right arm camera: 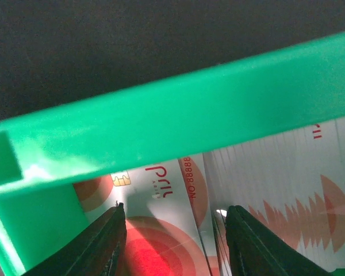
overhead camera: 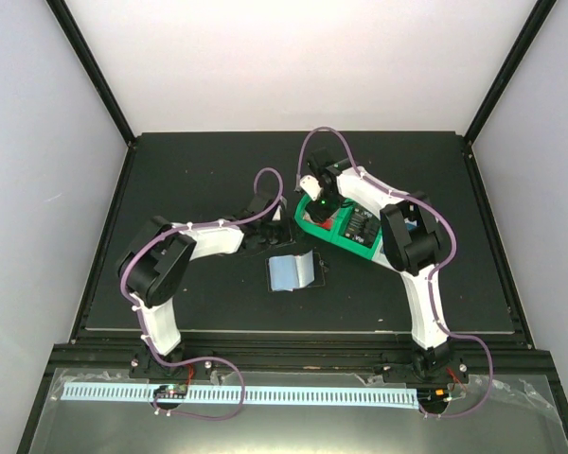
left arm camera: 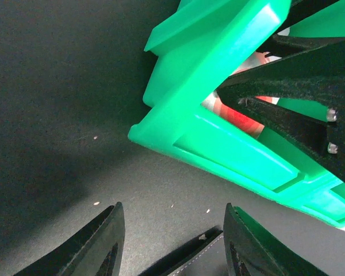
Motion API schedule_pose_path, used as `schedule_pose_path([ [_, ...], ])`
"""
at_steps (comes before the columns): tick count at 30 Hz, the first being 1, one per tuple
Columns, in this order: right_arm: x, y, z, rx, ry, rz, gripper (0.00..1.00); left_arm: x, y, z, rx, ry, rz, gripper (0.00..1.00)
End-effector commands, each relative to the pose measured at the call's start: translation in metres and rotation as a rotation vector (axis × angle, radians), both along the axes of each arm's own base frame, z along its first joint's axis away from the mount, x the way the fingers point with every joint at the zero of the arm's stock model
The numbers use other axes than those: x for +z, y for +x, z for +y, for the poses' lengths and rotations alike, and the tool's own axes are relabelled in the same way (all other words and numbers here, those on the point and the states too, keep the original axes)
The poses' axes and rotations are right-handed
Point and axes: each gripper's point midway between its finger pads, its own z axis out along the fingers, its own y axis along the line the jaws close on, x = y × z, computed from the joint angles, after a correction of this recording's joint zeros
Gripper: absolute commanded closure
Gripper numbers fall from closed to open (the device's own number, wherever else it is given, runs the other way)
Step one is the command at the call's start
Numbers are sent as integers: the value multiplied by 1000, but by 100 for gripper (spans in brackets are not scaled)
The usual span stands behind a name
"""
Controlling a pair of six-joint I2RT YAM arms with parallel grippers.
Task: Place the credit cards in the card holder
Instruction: Pick up the credit card from the storage box.
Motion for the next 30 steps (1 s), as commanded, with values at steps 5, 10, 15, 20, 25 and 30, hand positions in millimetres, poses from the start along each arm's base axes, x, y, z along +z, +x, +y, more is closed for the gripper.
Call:
schedule_pose_path([
  [5, -12, 8, -6, -13, -32, -20, 50, 9, 17, -9, 1, -28, -37, 51],
  [10, -11, -8, 3, 10, 22, 68, 54, 10, 19, -12, -7, -28, -39, 51],
  [15, 7, -13, 10, 6, 111, 99, 62, 6, 24, -11, -8, -1, -49, 53],
  [20, 24, -18, 15, 15, 164, 112, 66, 1, 25, -10, -14, 20, -49, 56],
  [25, 38, -28, 17, 34, 201, 128, 68, -1, 26, -11, -23, 23, -49, 59],
  [30, 46, -41, 17, 49, 226, 150, 69, -3, 26, -12, -27, 23, -45, 61],
])
